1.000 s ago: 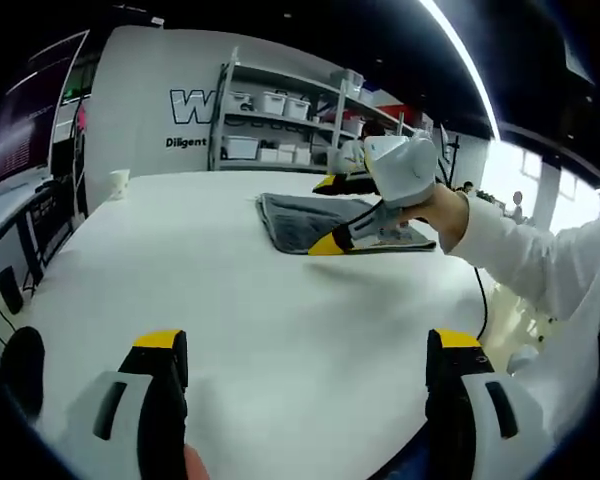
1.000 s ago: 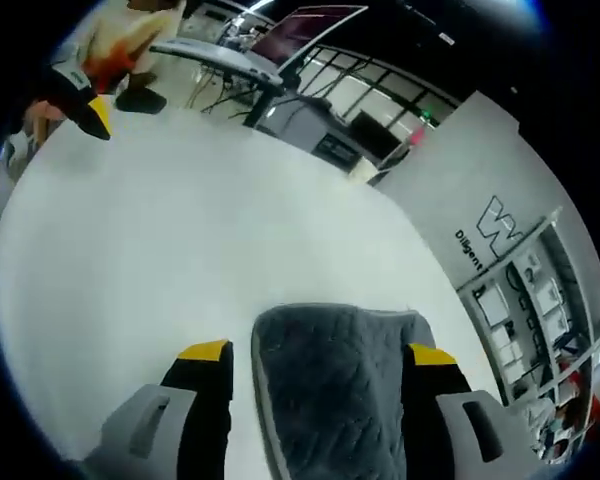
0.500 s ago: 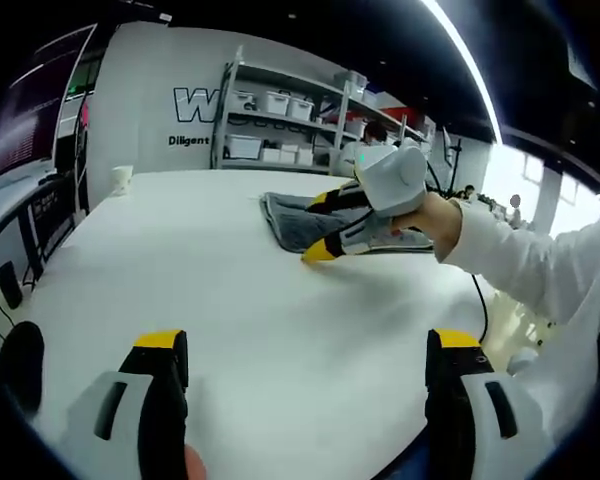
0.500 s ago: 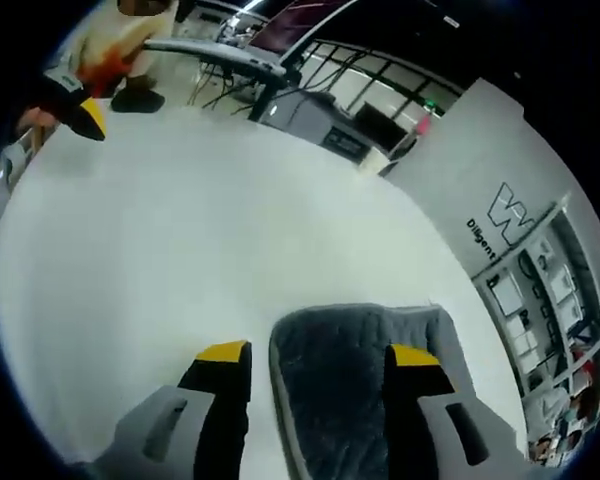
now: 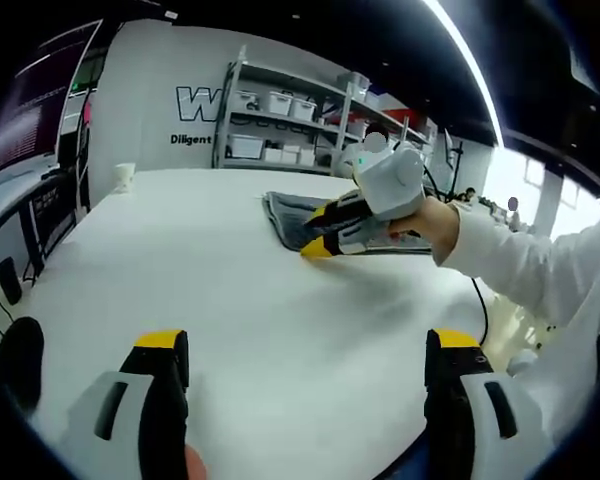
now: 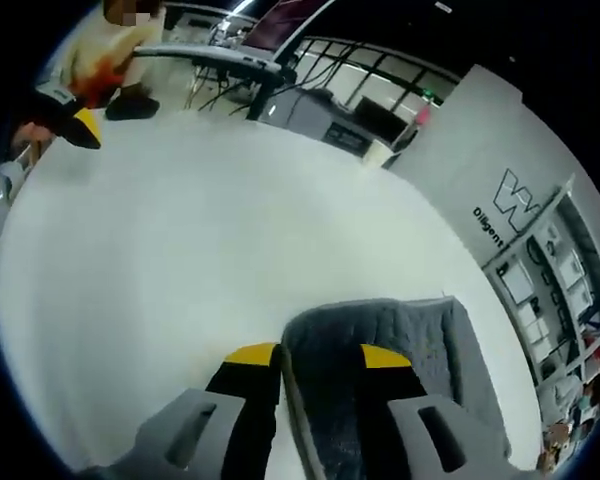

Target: Open the folded towel by lifting each exposed corner and separating the folded layers until the towel lies flat within the target outline without major curled edges

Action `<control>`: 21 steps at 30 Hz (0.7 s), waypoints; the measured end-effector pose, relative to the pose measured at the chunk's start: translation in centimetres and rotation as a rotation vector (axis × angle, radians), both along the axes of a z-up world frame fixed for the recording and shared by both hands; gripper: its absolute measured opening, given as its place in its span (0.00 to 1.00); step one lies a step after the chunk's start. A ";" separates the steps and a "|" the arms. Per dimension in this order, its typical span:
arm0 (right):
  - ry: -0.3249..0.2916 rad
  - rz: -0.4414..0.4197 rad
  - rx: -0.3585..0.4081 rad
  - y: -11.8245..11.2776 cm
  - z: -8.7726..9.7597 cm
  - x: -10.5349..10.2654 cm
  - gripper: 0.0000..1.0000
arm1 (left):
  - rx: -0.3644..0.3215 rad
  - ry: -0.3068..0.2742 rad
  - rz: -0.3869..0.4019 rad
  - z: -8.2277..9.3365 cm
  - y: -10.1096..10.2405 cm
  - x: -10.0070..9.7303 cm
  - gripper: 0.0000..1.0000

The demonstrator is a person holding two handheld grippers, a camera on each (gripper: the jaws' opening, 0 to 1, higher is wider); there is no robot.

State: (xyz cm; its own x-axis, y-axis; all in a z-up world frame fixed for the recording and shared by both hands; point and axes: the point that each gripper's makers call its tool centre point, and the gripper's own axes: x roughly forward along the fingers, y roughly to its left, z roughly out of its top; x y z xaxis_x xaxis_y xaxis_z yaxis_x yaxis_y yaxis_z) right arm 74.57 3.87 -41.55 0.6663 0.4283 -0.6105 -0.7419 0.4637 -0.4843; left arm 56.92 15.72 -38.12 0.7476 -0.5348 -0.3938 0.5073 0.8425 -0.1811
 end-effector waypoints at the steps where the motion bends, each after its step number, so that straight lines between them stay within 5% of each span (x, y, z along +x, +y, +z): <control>1: 0.001 -0.001 0.003 0.0 0.0 0.0 0.21 | 0.000 0.001 0.000 0.0 0.0 0.0 0.97; 10: 0.041 0.002 0.025 0.6 -0.6 -0.9 0.06 | -0.003 0.000 0.000 0.0 0.1 0.1 0.97; 21: 0.093 -0.025 0.075 0.6 -0.9 -1.2 0.01 | -0.007 -0.003 0.001 0.1 0.2 0.0 0.97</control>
